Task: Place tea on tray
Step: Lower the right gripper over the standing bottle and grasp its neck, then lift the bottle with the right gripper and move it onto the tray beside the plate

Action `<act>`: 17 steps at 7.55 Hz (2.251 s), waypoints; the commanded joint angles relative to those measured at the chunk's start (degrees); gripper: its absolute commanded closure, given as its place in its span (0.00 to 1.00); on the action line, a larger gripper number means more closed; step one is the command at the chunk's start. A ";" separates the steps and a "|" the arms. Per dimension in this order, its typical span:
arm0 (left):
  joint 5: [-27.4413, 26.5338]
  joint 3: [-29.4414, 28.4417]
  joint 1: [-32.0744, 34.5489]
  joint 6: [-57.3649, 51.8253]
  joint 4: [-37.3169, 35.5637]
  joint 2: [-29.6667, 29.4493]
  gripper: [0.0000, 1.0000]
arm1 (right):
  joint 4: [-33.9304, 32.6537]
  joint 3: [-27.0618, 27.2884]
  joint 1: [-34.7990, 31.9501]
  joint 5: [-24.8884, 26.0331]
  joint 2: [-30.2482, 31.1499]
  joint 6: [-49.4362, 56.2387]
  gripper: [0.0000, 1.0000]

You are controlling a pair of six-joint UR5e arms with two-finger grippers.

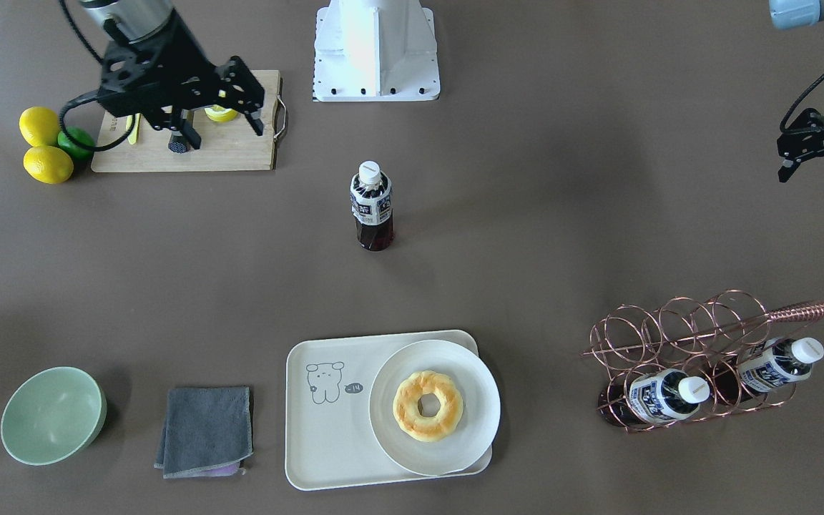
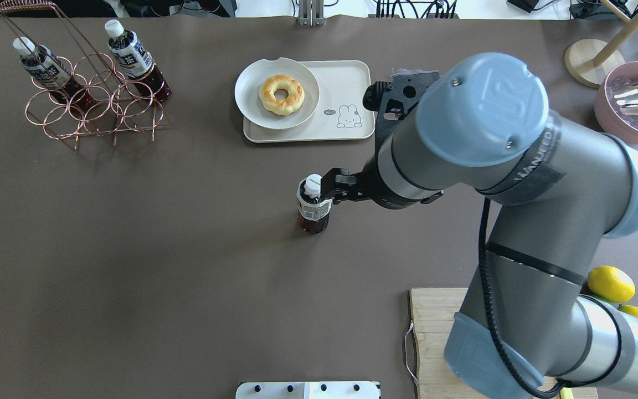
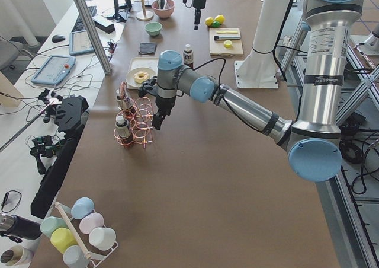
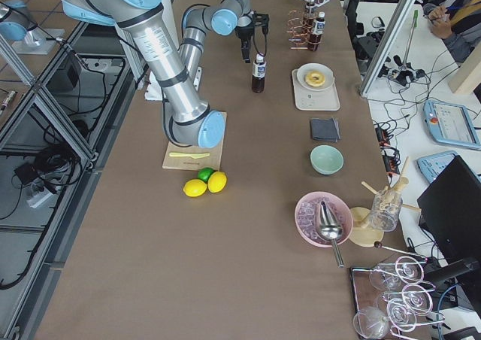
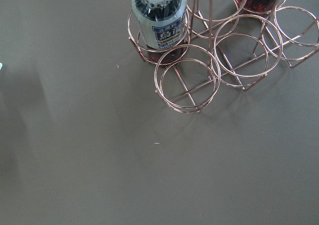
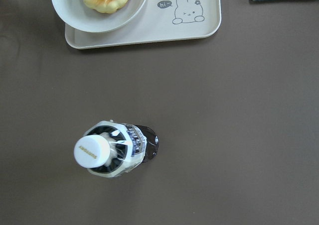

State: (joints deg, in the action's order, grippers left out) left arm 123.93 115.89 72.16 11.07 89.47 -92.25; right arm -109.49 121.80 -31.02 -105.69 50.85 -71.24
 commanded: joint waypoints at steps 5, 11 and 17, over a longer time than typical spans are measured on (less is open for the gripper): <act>0.00 0.57 0.17 0.09 0.09 0.58 0.02 | 4.72 -16.51 3.25 6.28 -9.72 -2.85 0.17; 0.17 0.92 0.09 0.61 0.00 0.14 0.02 | 4.55 -18.89 2.19 6.64 -10.34 -0.30 0.70; 0.08 0.92 0.26 0.27 0.00 0.67 0.02 | -2.02 -19.15 -2.54 4.71 -16.56 1.36 1.00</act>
State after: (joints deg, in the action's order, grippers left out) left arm 124.01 116.83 72.40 11.59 89.47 -91.66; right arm -107.43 102.66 -30.51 -99.78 37.52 -71.43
